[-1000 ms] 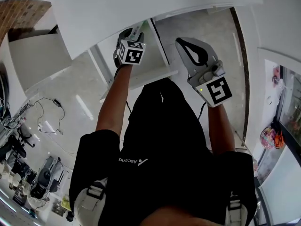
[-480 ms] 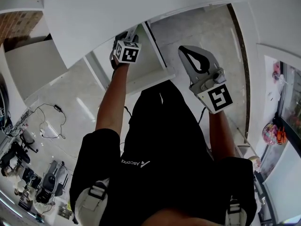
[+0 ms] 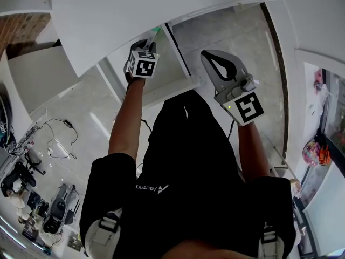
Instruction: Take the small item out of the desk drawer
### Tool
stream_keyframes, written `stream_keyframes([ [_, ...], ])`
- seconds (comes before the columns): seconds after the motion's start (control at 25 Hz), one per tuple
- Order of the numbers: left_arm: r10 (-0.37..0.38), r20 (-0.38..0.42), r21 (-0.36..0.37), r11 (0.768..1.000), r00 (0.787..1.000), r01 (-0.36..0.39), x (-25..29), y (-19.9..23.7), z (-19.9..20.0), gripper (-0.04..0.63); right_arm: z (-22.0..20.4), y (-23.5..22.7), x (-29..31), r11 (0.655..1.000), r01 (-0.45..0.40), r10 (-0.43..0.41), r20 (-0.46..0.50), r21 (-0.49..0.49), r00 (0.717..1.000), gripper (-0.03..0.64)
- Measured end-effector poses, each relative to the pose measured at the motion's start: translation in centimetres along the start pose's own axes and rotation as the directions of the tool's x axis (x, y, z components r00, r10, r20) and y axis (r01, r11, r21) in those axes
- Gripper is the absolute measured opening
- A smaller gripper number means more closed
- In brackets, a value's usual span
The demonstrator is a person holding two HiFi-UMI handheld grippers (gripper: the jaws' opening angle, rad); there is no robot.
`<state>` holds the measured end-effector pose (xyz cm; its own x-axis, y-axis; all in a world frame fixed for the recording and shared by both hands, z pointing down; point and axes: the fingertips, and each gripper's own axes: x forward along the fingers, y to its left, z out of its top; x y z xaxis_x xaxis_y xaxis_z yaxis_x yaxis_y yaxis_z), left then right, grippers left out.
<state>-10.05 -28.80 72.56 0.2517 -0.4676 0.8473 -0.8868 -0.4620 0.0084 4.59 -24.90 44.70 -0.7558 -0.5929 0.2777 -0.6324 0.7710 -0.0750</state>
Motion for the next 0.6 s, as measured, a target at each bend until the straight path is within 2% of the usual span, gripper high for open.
stream_keyframes([
  [0.2, -0.016, 0.081, -0.010, 1.000, 0.997, 0.017, -4.4, -1.3, 1.3, 0.094, 0.6, 0.7, -0.3, 1.000, -0.021, 0.021, 0.025, -0.002, 0.999, 0.002],
  [0.36, -0.047, 0.169, 0.019, 0.999, 0.985, 0.044, -8.7, -3.5, 3.0, 0.094, 1.2, 1.5, -1.0, 0.999, -0.043, 0.043, 0.033, -0.015, 0.999, 0.002],
  [0.48, -0.079, 0.265, 0.031, 0.997, 0.961, 0.074, -12.7, -5.1, 4.9, 0.094, 2.2, 2.2, -1.5, 0.998, -0.052, 0.053, 0.052, -0.025, 0.997, 0.002],
  [0.6, -0.109, 0.371, 0.009, 0.993, 0.922, 0.114, -16.9, -6.4, 7.2, 0.094, 3.6, 2.5, -1.8, 0.998, -0.057, 0.059, 0.083, -0.028, 0.995, 0.002],
])
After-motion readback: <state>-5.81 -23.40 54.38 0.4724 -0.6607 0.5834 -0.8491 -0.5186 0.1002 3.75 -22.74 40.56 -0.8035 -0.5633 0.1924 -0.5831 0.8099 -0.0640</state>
